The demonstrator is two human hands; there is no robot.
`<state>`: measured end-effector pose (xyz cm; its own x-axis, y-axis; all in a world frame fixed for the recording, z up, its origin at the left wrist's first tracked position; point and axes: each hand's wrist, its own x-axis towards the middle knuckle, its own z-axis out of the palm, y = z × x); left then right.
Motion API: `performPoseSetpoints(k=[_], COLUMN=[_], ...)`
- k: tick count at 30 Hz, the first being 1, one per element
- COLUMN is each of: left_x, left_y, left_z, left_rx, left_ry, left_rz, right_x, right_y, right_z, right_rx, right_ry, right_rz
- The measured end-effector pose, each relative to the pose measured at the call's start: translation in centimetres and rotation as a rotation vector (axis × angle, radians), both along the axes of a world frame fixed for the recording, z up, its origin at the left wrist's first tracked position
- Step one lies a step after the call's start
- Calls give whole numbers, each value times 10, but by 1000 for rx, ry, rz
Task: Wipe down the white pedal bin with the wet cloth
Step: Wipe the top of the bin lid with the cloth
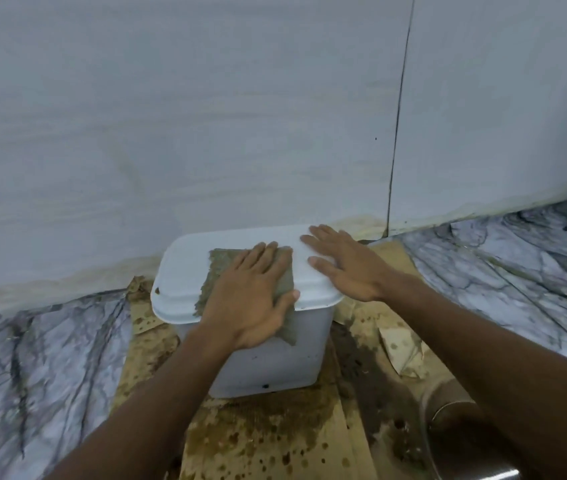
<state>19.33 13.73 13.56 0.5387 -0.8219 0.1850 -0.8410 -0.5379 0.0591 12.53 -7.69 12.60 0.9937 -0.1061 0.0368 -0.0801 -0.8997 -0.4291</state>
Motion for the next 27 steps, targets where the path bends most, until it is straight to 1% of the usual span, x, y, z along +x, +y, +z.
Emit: performPoseSetpoints(k=[3,5,7,9,11,16,19,22,24,27], left_x=[10,17,21,18,7,-13,-8,6,15,17], left_y=[13,27,37,32,13,-41,-27,4,23,37], left_z=[2,-2,-7,-13,-17,-27,-25,-21,-18,-19], left_rx=[-12,-4,15,-6,-27,-17,-56,-58,-66,-100], left_ry=[42,-7,-72,-129,-185,-248,-238,-230,-233,-228], left_rz=[-32,-48,-48,-45,-46,-84,-114,-90,-45,10], right_x=[-2,-5,-6,-4,-1,-2,-1,0,0,4], right_y=[-9,-13,-16,-23,-29,-36,-33,-22,-18,-15], right_z=[-2,-3,-8,-14,-21,-34,-31,-18,-10,-3], right_rx=[5,-27,-124,-218,-226,-73,-44,20,158,382], right_ry=[-19,-17,-6,-31,-68,-203,-210,-147,-122,-137], right_rz=[67,145,210,243,246,257,263,224,167,60])
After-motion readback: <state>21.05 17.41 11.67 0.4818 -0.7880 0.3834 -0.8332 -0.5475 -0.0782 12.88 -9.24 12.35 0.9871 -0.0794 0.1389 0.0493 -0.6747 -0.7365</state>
